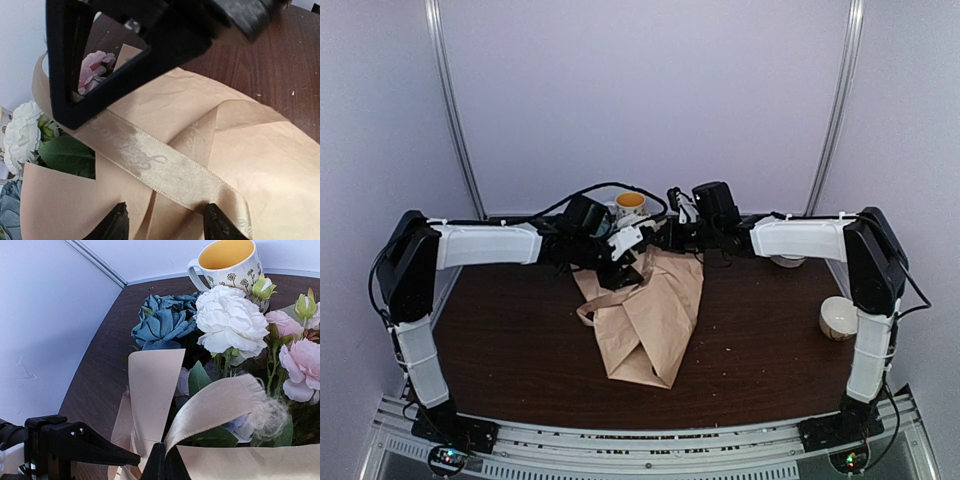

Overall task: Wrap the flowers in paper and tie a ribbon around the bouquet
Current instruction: Cross the ribbon over the folded bouquet.

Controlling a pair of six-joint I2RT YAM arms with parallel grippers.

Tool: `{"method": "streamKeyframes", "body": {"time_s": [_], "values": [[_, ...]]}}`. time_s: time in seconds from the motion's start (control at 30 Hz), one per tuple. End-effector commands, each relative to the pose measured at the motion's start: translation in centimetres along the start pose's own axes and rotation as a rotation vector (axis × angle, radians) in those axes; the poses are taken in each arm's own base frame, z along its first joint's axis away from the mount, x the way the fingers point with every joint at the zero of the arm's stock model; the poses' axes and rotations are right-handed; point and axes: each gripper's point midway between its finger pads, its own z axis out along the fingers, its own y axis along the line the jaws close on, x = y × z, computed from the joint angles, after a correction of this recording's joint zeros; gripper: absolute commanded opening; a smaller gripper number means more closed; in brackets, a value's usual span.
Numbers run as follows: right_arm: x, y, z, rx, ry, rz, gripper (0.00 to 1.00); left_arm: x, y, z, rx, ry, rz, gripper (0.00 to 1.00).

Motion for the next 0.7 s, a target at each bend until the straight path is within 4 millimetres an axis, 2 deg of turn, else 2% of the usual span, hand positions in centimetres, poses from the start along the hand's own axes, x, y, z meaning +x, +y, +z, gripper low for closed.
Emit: {"method": "streamKeyframes", "body": {"time_s": [0.0, 0.1, 0.27, 0.33, 0.4, 0.47, 0.5, 0.57, 0.6, 0.67], "values": [[-1.4, 0.3, 0.2, -0.009, -0.040, 0.009, 0.00, 0.2, 1.9, 0.8, -0.114, 0.056, 0.074, 0.49], [-0.8, 0.1, 0.3, -0.010, -0.028, 0.013, 0.00, 0.4, 1.3, 0.9, -0.104, 0.066, 0.092, 0.40], [0.4, -0.8, 0.7, 0.006, -0.006, 0.028, 0.00, 1.3, 0.4, 1.3, -0.066, 0.081, 0.091, 0.30], [0.7, -1.0, 0.8, 0.008, 0.001, 0.033, 0.00, 1.6, 0.1, 1.4, -0.053, 0.085, 0.088, 0.32], [0.7, -1.1, 0.8, 0.010, 0.000, 0.031, 0.00, 1.8, -0.2, 1.6, -0.036, 0.087, 0.085, 0.40], [0.7, -1.2, 0.9, 0.013, 0.000, 0.029, 0.00, 1.8, -0.4, 1.7, -0.025, 0.087, 0.082, 0.41], [0.7, -1.2, 0.9, 0.016, 0.002, 0.030, 0.00, 1.9, -0.3, 1.8, -0.024, 0.090, 0.083, 0.34], [0.9, -1.5, 1.1, 0.022, 0.010, 0.032, 0.00, 2.1, 0.3, 1.9, -0.054, 0.105, 0.078, 0.09], [1.1, -1.6, 1.2, 0.027, 0.012, 0.036, 0.00, 2.1, 0.7, 1.9, -0.075, 0.114, 0.076, 0.01], [1.1, -1.8, 1.4, 0.029, 0.012, 0.040, 0.00, 1.9, 1.0, 1.6, -0.093, 0.116, 0.078, 0.00]]}}
